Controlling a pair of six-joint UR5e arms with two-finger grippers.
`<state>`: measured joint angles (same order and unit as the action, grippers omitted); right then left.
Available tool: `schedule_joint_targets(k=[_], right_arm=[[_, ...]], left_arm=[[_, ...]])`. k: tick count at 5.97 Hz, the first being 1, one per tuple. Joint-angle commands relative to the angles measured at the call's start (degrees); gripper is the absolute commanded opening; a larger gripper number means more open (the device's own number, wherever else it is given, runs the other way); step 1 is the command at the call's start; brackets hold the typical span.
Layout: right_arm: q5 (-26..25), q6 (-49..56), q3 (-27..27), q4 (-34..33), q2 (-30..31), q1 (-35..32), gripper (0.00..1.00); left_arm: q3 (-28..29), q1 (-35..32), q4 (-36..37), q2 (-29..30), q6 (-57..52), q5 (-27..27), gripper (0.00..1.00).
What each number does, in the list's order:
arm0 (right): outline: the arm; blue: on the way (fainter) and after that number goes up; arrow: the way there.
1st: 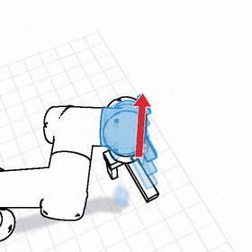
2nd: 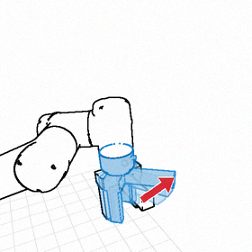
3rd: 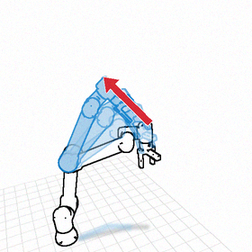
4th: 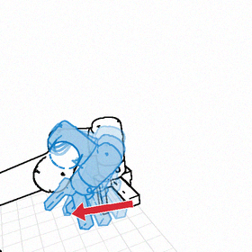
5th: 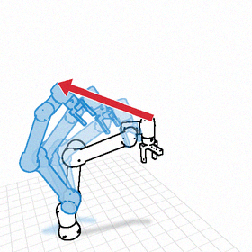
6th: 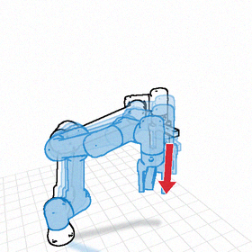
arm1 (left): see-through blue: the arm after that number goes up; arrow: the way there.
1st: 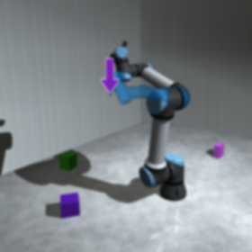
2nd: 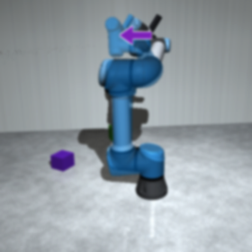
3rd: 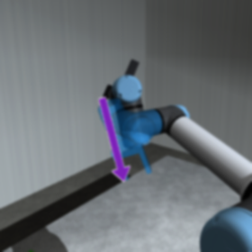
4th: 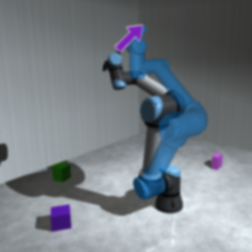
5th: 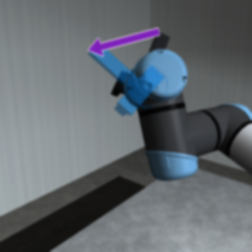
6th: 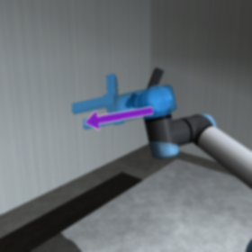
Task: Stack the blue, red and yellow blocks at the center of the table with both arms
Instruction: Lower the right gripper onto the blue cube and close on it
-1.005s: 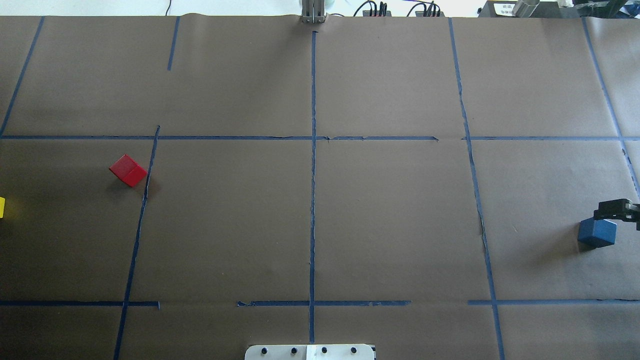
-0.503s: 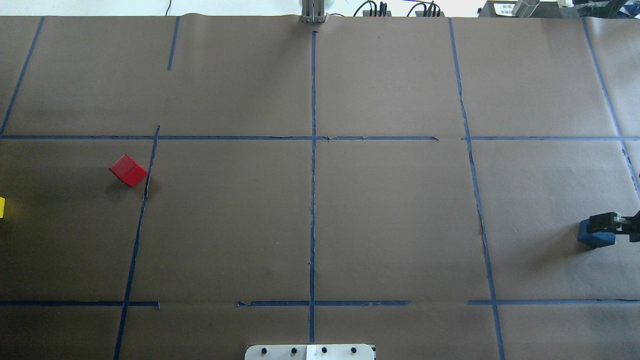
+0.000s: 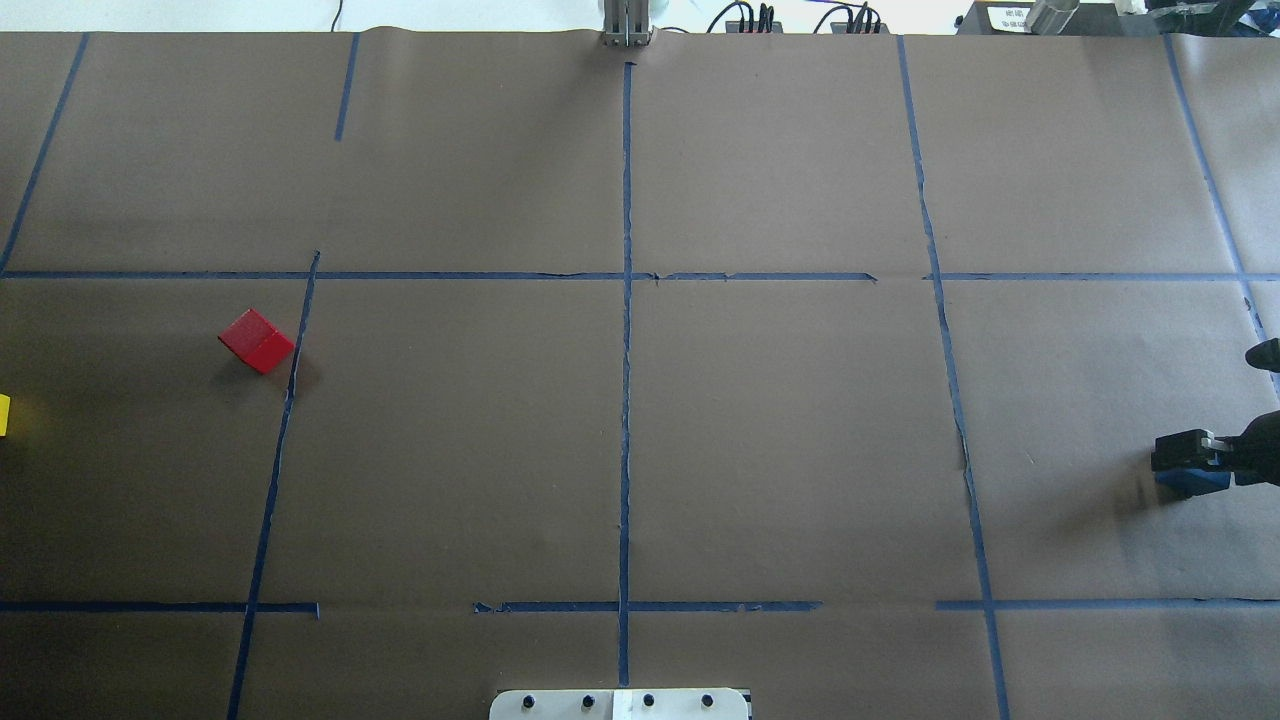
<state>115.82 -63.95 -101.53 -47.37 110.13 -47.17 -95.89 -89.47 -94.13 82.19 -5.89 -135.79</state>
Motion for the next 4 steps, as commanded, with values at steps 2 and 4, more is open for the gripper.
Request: schedule_joint_targets(k=[2, 4], right_arm=[[-4.7, -1.2, 0.8, 0.2, -0.4, 0.1, 0.45], [-3.6, -0.6, -2.2, 0.0, -0.4, 0.7, 0.02]], left_arm=[[-0.2, 0.0, -0.1, -0.4, 0.0, 0.0, 1.0], [-0.2, 0.0, -0.1, -0.4, 0.0, 0.0, 1.0]])
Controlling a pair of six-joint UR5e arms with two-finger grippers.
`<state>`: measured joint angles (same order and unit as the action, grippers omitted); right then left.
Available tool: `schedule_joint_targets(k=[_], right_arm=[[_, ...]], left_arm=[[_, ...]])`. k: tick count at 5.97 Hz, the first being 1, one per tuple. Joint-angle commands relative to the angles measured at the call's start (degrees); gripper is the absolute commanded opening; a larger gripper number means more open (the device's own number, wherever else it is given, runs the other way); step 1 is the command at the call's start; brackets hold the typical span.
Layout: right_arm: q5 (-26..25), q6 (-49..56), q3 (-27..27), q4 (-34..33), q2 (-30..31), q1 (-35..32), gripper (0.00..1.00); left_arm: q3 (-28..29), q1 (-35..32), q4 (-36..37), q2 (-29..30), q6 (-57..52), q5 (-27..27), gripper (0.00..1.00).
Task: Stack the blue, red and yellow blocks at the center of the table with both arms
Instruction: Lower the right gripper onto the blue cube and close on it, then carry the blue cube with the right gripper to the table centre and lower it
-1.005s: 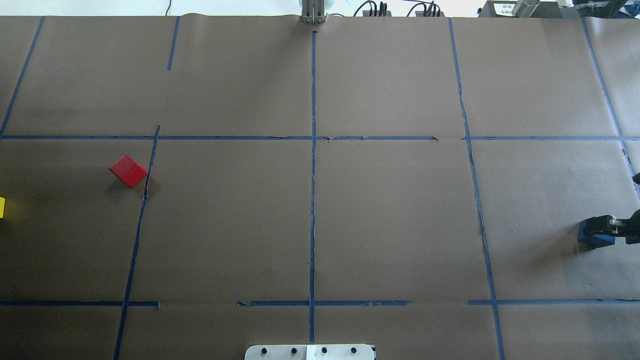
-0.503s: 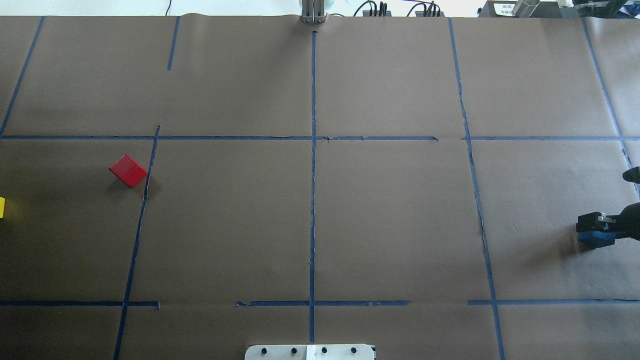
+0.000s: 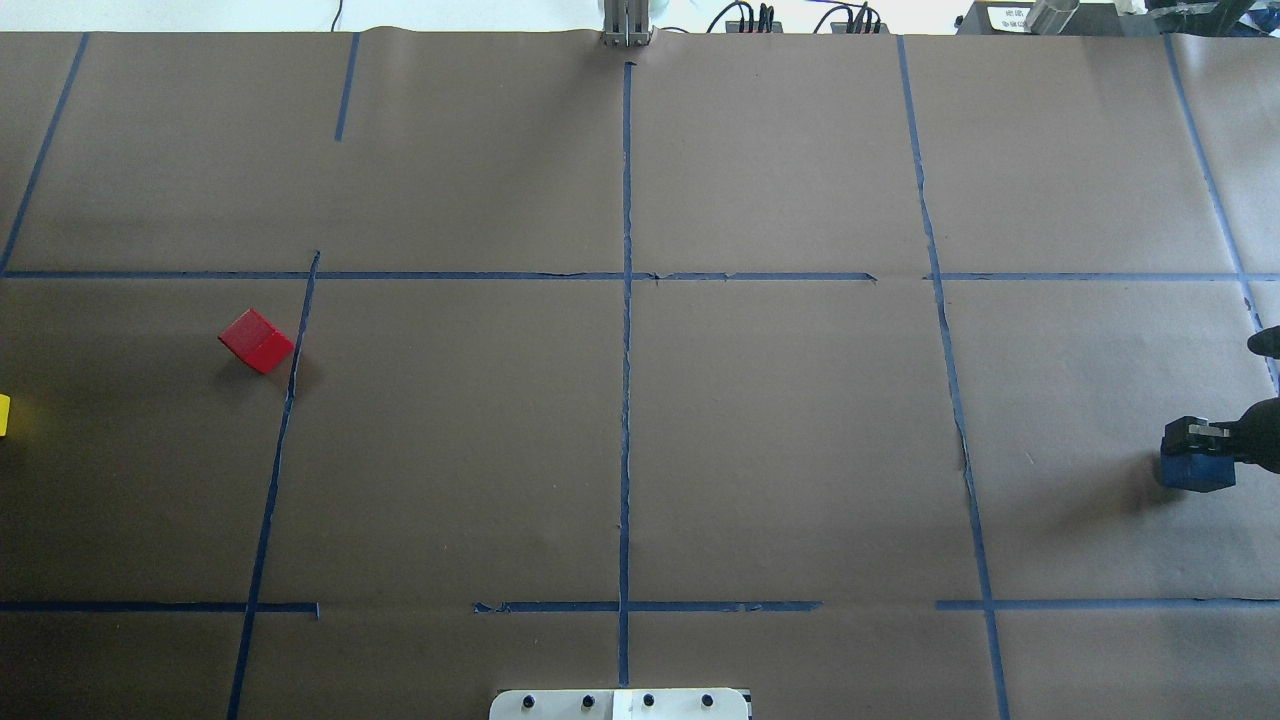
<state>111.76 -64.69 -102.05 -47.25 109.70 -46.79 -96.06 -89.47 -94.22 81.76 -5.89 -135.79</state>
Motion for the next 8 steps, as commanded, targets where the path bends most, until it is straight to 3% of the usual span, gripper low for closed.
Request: schedule_joint_targets(k=[1, 3, 5, 6, 7, 8], right_arm=[[0.2, 0.4, -4.9, -0.2, 0.1, 0.3, 0.06], [0.4, 1.5, -7.1, -2.3, -8.9, 1.7, 0.03], [-1.8, 4.2, -6.8, -19.4, -29.3, 5.7, 0.04], [-7.7, 4.1, -5.2, -30.9, -40.8, 9.8, 0.03], [-12.0, 4.1, 0.6, -38.4, -51.1, 12.8, 0.03], [-12.4, 3.3, 9.8, -38.4, -59.9, 14.6, 0.04]], left_arm=[[-0.1, 0.0, -0.1, 0.0, 0.0, 0.0, 1.0], [-0.3, 0.0, -0.1, 0.0, 0.0, 0.0, 1.0], [-0.4, 0.1, -0.1, 0.1, 0.0, 0.0, 1.0], [-0.4, 0.1, -0.1, 0.1, 0.0, 0.0, 1.0], [-0.4, 0.1, -0.1, 0.1, 0.0, 0.0, 1.0], [-0.4, 0.1, 0.0, 0.1, 0.0, 0.0, 1.0]])
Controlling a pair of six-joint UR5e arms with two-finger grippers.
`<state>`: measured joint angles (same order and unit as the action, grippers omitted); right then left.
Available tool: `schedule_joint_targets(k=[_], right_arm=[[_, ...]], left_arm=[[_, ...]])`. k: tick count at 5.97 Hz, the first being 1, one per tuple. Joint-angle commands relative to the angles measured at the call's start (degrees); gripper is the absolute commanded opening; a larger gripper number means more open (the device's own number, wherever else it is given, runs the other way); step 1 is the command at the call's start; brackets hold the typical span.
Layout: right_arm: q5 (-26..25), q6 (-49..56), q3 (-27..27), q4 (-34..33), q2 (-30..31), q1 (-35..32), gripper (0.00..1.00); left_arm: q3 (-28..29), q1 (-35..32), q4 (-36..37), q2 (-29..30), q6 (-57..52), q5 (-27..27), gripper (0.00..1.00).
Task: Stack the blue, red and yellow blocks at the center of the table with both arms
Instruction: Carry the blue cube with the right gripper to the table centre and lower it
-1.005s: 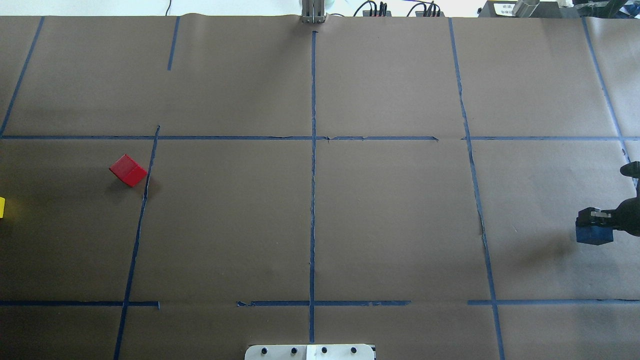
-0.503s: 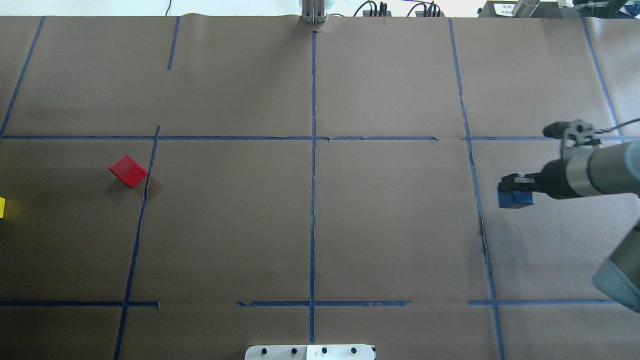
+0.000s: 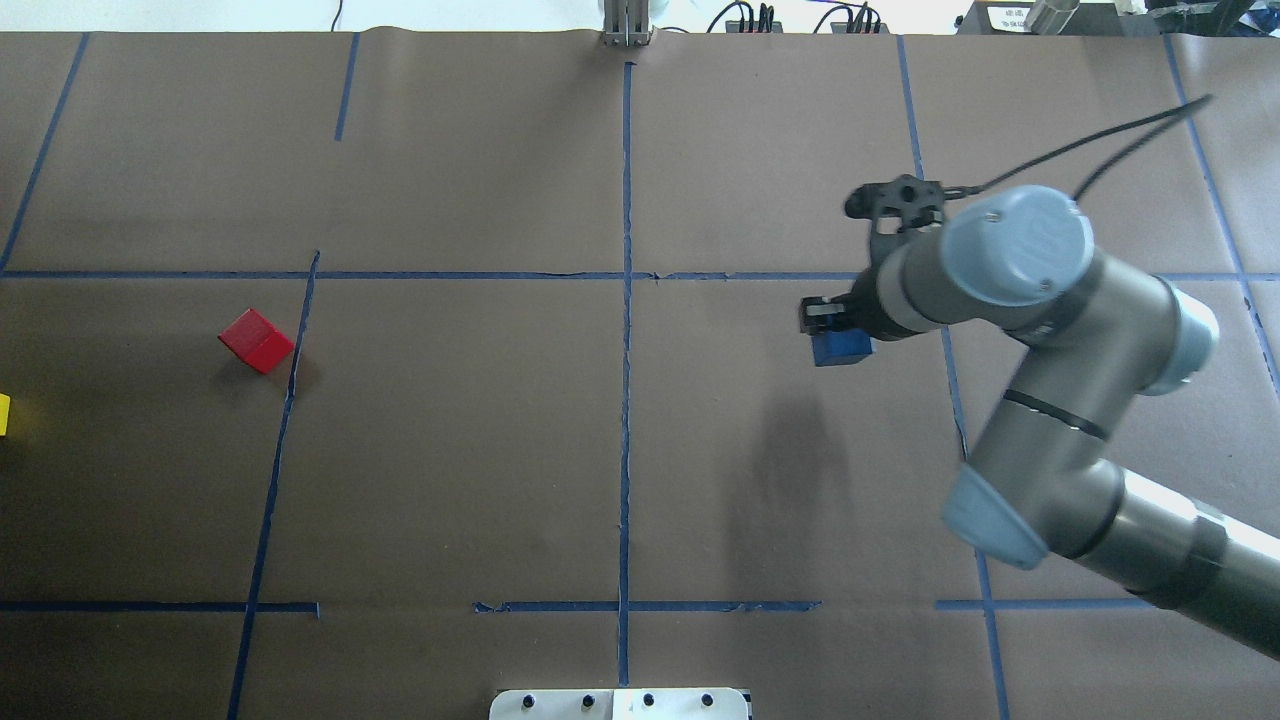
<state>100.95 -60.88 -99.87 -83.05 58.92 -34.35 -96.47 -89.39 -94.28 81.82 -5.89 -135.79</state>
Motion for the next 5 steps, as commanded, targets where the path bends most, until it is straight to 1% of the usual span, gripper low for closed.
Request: schedule_joint_targets(k=[1, 2, 3, 4, 5], right_arm=[[-1.6, -2.8, 16.5, -2.4, -16.3, 2.9, 0.04], [-1.6, -5.8, 21.8, -2.4, -20.1, 4.0, 0.05], [-1.7, -6.1, 22.7, -2.3, -21.2, 4.8, 0.07], [-1.8, -6.1, 23.3, -2.2, -21.2, 5.9, 0.12], [-2.9, -6.4, 24.8, 0.8, -21.1, 6.9, 0.18]], left_arm=[[0.1, 0.0, 0.1, 0.0, 0.0, 0.0, 1.0], [0.1, 0.0, 0.1, -0.1, 0.0, 0.0, 1.0], [0.1, 0.0, 0.1, 0.0, 0.0, 0.0, 1.0], [0.1, 0.0, 0.1, 0.0, 0.0, 0.0, 1.0], [0.1, 0.0, 0.1, -0.1, 0.0, 0.0, 1.0]])
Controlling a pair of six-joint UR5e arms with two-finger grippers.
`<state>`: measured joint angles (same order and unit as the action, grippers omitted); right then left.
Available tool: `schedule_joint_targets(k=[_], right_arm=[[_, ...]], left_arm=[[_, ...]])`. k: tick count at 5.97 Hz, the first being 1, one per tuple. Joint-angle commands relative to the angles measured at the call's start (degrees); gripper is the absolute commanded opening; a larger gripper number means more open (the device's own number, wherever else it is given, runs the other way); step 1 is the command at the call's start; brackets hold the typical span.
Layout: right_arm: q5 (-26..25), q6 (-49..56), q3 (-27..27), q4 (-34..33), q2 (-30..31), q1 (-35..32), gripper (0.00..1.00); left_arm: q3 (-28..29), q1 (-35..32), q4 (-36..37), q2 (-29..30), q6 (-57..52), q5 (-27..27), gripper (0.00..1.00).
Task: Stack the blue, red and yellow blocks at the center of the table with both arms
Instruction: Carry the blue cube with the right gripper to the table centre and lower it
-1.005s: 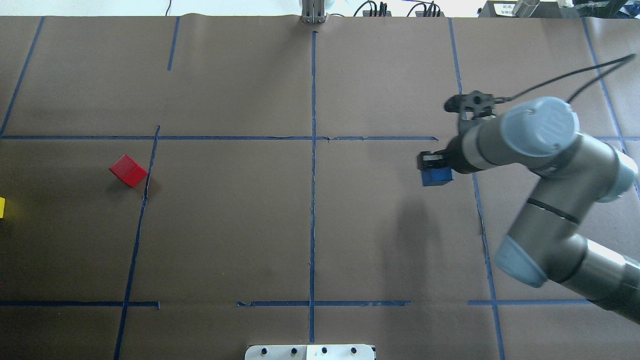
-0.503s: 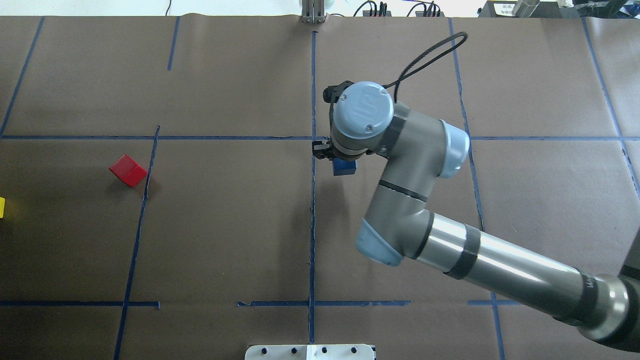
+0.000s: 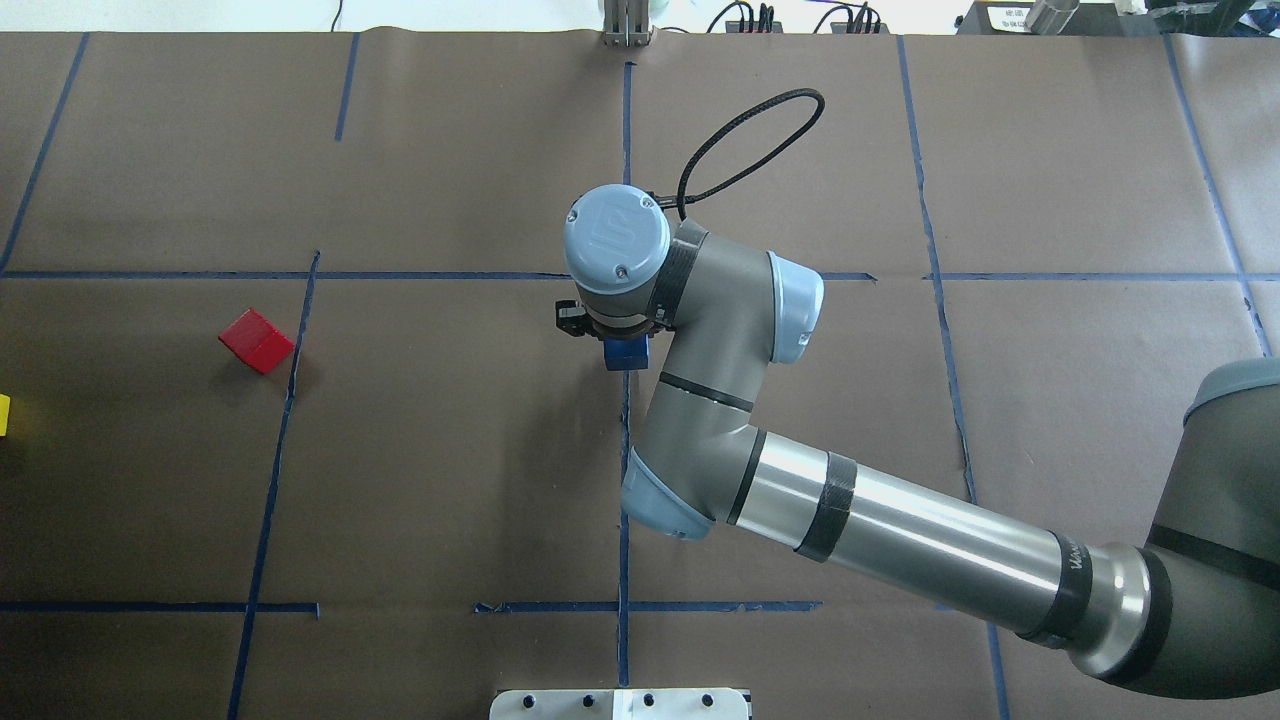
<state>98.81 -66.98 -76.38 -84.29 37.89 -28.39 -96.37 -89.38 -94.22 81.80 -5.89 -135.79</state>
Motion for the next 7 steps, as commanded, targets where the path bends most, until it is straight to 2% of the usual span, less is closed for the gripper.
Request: schedule_joint_targets(k=[1, 2, 3, 4, 6, 7], right_arm=[[-0.7, -3.2, 3.0, 4.4, -0.3, 1.1, 0.21], [-0.8, -3.4, 3.0, 4.3, -0.3, 1.2, 0.36], [-4.5, -3.2, 3.2, 4.3, -0.1, 2.7, 0.81], [-5.6, -2.7, 3.1, 4.2, -0.2, 2.9, 0.97], [-5.2, 0.0, 0.8, 1.7, -0.2, 2.1, 0.99], [-2.5, 2.0, -3.5, -3.4, -0.2, -0.5, 0.99]], left_arm=[[0.0, 0.0, 0.0, -0.1, 0.0, 0.0, 1.0], [0.0, 0.0, 0.0, 0.0, 0.0, 0.0, 1.0], [0.0, 0.0, 0.0, -0.1, 0.0, 0.0, 1.0], [0.0, 0.0, 0.0, -0.1, 0.0, 0.0, 1.0], [0.0, 0.0, 0.0, -0.1, 0.0, 0.0, 1.0], [0.0, 0.0, 0.0, -0.1, 0.0, 0.0, 1.0]])
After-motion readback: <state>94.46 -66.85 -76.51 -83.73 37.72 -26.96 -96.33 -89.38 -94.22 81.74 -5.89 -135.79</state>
